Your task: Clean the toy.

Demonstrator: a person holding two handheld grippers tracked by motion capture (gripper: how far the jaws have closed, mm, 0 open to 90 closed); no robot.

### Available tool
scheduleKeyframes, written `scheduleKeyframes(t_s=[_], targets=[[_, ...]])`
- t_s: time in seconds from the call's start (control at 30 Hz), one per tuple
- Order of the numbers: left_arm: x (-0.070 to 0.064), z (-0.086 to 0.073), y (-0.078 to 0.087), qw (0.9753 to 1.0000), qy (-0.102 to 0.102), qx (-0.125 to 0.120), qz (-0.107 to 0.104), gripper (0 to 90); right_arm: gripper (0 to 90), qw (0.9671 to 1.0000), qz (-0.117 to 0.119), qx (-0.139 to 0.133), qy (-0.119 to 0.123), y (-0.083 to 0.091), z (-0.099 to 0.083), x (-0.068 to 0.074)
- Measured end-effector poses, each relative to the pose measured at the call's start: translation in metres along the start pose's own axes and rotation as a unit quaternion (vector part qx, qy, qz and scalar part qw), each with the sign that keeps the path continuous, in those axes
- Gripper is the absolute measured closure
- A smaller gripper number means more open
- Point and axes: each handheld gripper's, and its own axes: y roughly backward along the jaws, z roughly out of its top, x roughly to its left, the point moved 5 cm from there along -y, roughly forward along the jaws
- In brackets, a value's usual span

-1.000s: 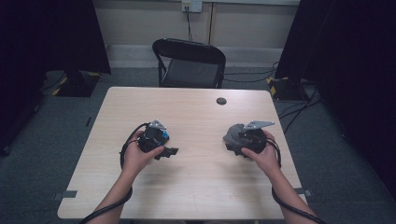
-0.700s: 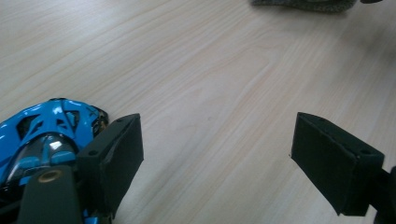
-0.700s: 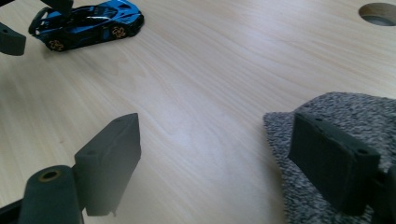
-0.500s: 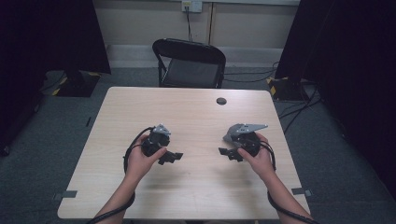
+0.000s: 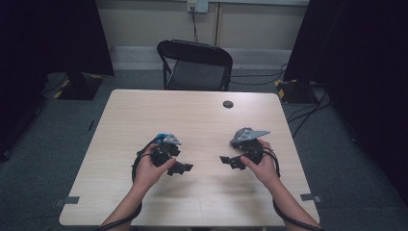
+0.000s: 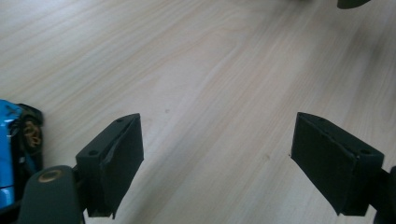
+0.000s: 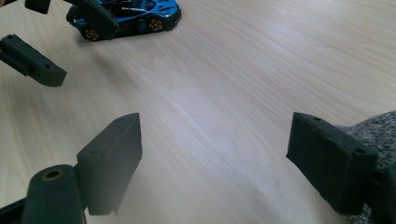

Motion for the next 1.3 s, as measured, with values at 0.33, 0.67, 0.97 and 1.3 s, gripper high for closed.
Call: scheduleKeyframes(t_s=[0.33, 0.67, 0.97, 1.3], targets=[[-0.013, -0.010, -0.011, 0.9997, -0.016, 0.016, -0.012, 17.0, 17.9, 0.9997, 0.018, 0.005, 0.013, -0.005, -0.002, 0.014], [-0.023, -0.016, -0.017, 0.9990, -0.032, 0.022, -0.024, 17.1, 18.0, 0.9991, 0.035, 0.011, 0.018, -0.012, -0.011, 0.024], [-0.030, -0.021, -0.019, 0.9984, -0.043, 0.024, -0.027, 17.1, 18.1, 0.9988, 0.041, 0.015, 0.022, -0.013, -0.018, 0.030], [-0.037, -0.026, -0.025, 0.9978, -0.052, 0.028, -0.031, 17.1, 18.2, 0.9984, 0.049, 0.021, 0.022, -0.016, -0.028, 0.034]])
